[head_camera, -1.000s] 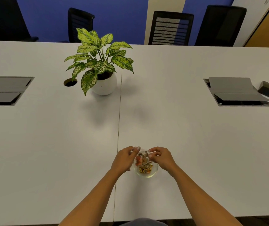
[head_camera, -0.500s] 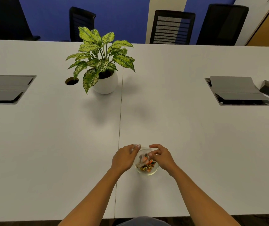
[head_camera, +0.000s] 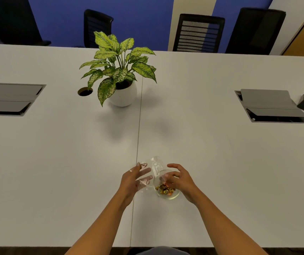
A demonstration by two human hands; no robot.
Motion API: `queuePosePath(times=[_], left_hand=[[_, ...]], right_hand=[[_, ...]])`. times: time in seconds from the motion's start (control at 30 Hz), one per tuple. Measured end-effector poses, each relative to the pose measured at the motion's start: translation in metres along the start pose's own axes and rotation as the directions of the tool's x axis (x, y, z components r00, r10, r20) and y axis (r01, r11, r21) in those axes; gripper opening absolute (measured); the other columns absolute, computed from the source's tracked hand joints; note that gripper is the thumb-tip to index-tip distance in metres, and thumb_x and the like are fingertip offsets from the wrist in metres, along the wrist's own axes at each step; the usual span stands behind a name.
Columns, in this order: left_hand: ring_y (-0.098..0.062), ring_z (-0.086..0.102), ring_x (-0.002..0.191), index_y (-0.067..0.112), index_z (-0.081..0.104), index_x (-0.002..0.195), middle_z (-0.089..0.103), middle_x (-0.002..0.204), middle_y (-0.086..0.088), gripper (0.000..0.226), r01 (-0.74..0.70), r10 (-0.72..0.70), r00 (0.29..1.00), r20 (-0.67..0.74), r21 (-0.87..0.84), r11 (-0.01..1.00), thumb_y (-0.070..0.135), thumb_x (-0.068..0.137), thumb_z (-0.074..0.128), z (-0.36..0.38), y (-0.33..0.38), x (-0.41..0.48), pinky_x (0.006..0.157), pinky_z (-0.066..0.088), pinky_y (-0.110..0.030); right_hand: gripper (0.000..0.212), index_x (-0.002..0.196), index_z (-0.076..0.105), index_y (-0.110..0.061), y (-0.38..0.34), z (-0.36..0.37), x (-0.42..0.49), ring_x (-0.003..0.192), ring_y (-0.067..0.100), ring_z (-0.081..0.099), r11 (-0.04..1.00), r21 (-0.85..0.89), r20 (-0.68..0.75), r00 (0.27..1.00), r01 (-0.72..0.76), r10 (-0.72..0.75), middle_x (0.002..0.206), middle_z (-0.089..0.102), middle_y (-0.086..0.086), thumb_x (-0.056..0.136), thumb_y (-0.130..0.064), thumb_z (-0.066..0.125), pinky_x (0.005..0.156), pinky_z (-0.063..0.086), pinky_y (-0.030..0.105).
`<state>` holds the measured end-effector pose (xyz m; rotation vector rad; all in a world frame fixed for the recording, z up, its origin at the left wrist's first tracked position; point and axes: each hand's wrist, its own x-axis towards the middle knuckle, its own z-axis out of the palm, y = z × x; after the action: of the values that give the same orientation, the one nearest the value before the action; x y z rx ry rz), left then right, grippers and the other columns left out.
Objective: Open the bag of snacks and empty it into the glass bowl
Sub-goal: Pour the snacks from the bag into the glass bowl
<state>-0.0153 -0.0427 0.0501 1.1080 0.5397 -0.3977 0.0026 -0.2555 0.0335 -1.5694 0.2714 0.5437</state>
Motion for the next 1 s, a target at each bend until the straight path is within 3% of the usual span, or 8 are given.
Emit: queuePosePath(times=[0.13, 0.27, 0.37, 0.53, 0.73, 0.9, 1.0], left_hand=[[-0.024, 0.075, 0.086, 0.012, 0.074, 0.102, 0.079, 0.093, -0.007, 0.035, -0.087, 0.105, 0.992, -0.077, 0.21, 0.974, 0.036, 0.076, 0.076, -0.021, -0.005, -0.001, 0.069, 0.061, -0.034], [-0.014, 0.07, 0.063, 0.019, 0.079, 0.082, 0.076, 0.08, -0.01, 0.018, -0.105, 0.169, 0.981, -0.094, 0.473, 0.875, 0.029, 0.069, 0.085, -0.04, -0.008, 0.001, 0.057, 0.058, -0.023], [-0.019, 0.068, 0.057, 0.013, 0.078, 0.08, 0.075, 0.07, -0.009, 0.014, -0.074, 0.141, 0.986, -0.092, 0.518, 0.852, 0.021, 0.072, 0.084, -0.051, -0.01, 0.003, 0.053, 0.056, -0.02], [-0.022, 0.071, 0.065, 0.012, 0.075, 0.081, 0.076, 0.075, -0.011, 0.011, -0.015, 0.12, 0.972, -0.201, 0.456, 0.89, 0.021, 0.076, 0.081, -0.068, -0.021, 0.006, 0.062, 0.058, -0.029], [-0.024, 0.069, 0.062, 0.008, 0.071, 0.086, 0.074, 0.082, -0.017, 0.018, 0.079, 0.066, 0.939, -0.337, 0.4, 0.913, 0.022, 0.079, 0.078, -0.084, -0.046, 0.009, 0.058, 0.057, -0.03], [-0.024, 0.059, 0.062, 0.011, 0.068, 0.074, 0.068, 0.074, -0.01, 0.018, 0.113, 0.085, 0.931, -0.354, 0.502, 0.857, 0.025, 0.078, 0.078, -0.09, -0.064, 0.015, 0.061, 0.054, -0.036], [-0.03, 0.065, 0.087, 0.012, 0.068, 0.089, 0.066, 0.095, -0.009, 0.031, 0.111, 0.177, 0.91, -0.374, 0.633, 0.766, 0.036, 0.074, 0.08, -0.086, -0.069, 0.016, 0.076, 0.053, -0.041]], right_hand=[[0.038, 0.11, 0.063, -0.025, -0.008, 0.004, 0.008, 0.097, 0.024, 0.07, 0.997, -0.067, -0.104, 0.993, 0.048, -0.055, 0.101, 0.072, 0.011, 0.078, -0.011, 0.078, 0.084, 0.059, 0.037], [0.035, 0.107, 0.065, -0.025, -0.015, 0.013, 0.018, 0.086, 0.007, 0.07, 0.979, -0.168, -0.178, 0.973, 0.116, -0.146, 0.096, 0.072, -0.002, 0.079, -0.007, 0.077, 0.064, 0.054, 0.015], [0.032, 0.105, 0.065, -0.023, -0.015, 0.023, 0.024, 0.079, 0.0, 0.07, 0.956, -0.223, -0.149, 0.963, 0.188, -0.224, 0.095, 0.07, -0.001, 0.082, -0.002, 0.073, 0.056, 0.054, 0.012], [0.036, 0.11, 0.062, -0.031, -0.011, 0.036, 0.03, 0.097, 0.008, 0.065, 0.919, -0.324, -0.045, 0.967, 0.224, -0.252, 0.103, 0.068, -0.01, 0.085, -0.007, 0.071, 0.075, 0.052, 0.013], [0.035, 0.116, 0.061, -0.031, 0.006, 0.024, 0.023, 0.112, 0.009, 0.053, 0.807, -0.551, -0.021, 0.963, 0.214, -0.269, 0.119, 0.064, -0.012, 0.087, -0.011, 0.065, 0.094, 0.042, 0.027], [0.04, 0.122, 0.058, -0.031, 0.019, 0.006, 0.012, 0.125, 0.014, 0.044, 0.711, -0.676, -0.042, 0.954, 0.192, -0.298, 0.13, 0.058, -0.009, 0.086, -0.018, 0.069, 0.106, 0.038, 0.038], [0.046, 0.129, 0.053, -0.03, 0.025, -0.003, 0.007, 0.128, 0.017, 0.042, 0.691, -0.698, -0.051, 0.949, 0.189, -0.311, 0.134, 0.054, -0.007, 0.086, -0.026, 0.07, 0.106, 0.037, 0.04]])
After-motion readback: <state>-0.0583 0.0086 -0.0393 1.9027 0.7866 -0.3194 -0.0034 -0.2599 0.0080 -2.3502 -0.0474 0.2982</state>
